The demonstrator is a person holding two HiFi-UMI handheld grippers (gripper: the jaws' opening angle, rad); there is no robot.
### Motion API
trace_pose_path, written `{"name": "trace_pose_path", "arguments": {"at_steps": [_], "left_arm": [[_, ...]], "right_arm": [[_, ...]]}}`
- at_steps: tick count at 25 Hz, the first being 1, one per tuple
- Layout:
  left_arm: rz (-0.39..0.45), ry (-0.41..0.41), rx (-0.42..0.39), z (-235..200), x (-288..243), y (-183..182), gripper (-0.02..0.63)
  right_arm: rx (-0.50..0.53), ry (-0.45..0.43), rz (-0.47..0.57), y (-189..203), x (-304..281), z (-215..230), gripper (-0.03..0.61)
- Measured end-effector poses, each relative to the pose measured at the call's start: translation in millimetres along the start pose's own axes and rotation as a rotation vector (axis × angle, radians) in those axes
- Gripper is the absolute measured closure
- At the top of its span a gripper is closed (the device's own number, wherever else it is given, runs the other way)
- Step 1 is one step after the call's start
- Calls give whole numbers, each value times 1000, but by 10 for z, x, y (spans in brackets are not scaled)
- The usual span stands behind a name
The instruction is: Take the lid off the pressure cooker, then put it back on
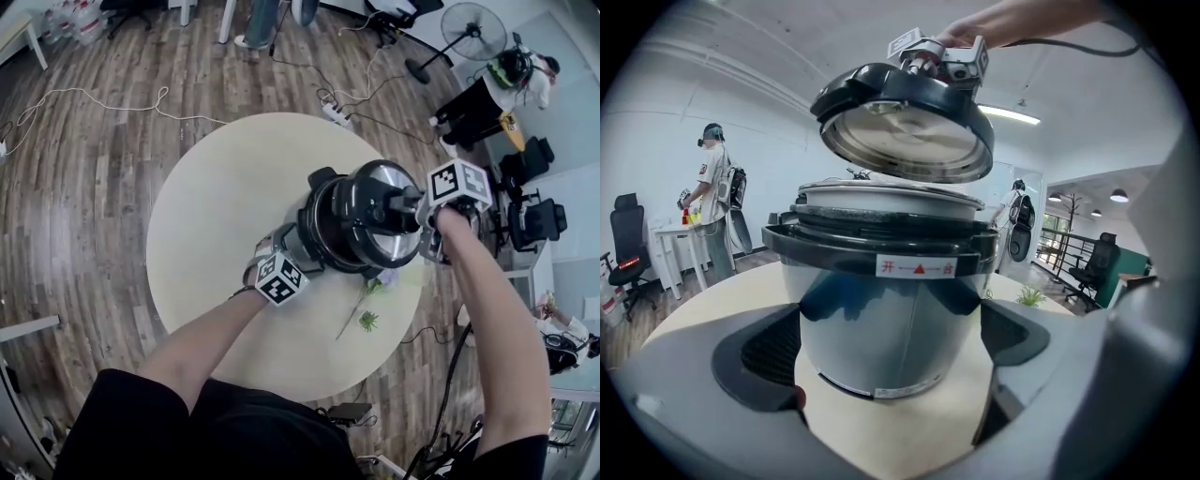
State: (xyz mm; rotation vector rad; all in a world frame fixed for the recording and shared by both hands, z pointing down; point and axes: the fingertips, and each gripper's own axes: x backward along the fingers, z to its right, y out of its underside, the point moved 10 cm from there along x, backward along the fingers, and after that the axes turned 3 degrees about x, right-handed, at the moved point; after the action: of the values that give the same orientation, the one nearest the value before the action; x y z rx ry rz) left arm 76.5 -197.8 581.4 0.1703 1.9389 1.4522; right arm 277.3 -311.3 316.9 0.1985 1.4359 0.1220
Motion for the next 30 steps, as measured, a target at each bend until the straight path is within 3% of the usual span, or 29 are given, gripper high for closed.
{"name": "trace_pose_path", "arguments": {"at_steps": [6,12,19,23,30], "left_arm": [[-7,0,0,-58,30,138,26],[-22,0,2,-8,1,23,26],[-20,-1,1,-13,18,22,26],[-25,0,4,-4,32,-1,26],[-26,3,2,-1,27,14,26]], "right_arm": [[-37,4,56,-2,421,157,293],[-52,-6,90,130,840,457,293],[-22,-25,15,924,873,692,293],[45,-27,-50,1509,666,768,293],[138,-25,-97,2478,192,574,293]]}}
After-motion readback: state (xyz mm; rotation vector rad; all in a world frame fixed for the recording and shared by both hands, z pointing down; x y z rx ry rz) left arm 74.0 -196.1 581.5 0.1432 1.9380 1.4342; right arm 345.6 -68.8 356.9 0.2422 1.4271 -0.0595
